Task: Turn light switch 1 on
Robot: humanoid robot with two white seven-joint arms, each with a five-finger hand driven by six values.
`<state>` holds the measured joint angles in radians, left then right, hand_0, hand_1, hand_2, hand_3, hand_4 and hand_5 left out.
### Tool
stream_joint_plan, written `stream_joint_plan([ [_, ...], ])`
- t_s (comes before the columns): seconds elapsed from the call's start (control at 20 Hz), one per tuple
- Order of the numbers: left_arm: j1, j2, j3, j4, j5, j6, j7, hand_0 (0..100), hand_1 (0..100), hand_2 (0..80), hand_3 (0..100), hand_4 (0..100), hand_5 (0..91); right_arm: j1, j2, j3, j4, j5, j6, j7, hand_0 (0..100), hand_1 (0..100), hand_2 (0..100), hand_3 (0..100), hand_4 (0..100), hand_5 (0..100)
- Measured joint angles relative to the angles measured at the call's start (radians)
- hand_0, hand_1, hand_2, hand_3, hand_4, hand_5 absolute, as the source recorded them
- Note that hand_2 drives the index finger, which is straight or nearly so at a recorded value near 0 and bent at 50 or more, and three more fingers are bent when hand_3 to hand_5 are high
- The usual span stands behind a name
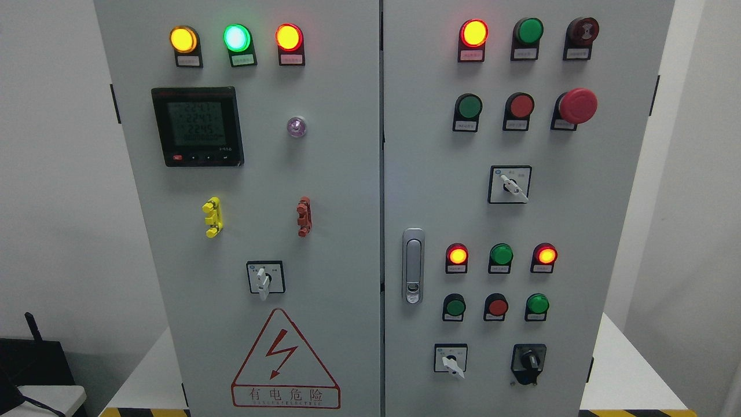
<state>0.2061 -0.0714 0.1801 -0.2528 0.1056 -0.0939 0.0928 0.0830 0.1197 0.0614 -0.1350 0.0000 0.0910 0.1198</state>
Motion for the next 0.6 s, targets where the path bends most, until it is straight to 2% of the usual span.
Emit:
stream_joint_plan([
  [0.2, 0.033, 0.007, 0.053, -0.077, -0.005, -0.057, 0.007, 40, 0, 0.0, 8, 17, 0.0, 0.0, 0.0, 0.0, 0.0, 0.0, 0.0, 0.0, 12, 39, 0, 0, 0, 0],
  [0.3, 0.048, 0.011, 0.08, -0.114, -0.007, -0.094, 0.03, 41, 0, 0.0, 10, 21, 0.0, 0.0, 0.0, 0.0, 0.0, 0.0, 0.0, 0.0, 12, 39, 0, 0, 0, 0],
  [0.4, 0.061, 0.017, 0.109, -0.153, -0.008, -0.137, 0.045, 41, 0, 3.6, 14, 25, 0.0, 0.0, 0.0, 0.0, 0.0, 0.0, 0.0, 0.0, 12, 39, 0, 0, 0, 0],
  [0.5, 0.071, 0.026, 0.141, -0.194, -0.009, -0.158, 0.06, 42, 0, 9.9, 22, 30, 0.0, 0.0, 0.0, 0.0, 0.0, 0.0, 0.0, 0.0, 12, 39, 0, 0, 0, 0],
  [0.6, 0.079, 0.034, 0.176, -0.239, -0.009, -0.17, 0.07, 42, 0, 12.6, 25, 32, 0.0, 0.0, 0.0, 0.0, 0.0, 0.0, 0.0, 0.0, 12, 39, 0, 0, 0, 0],
])
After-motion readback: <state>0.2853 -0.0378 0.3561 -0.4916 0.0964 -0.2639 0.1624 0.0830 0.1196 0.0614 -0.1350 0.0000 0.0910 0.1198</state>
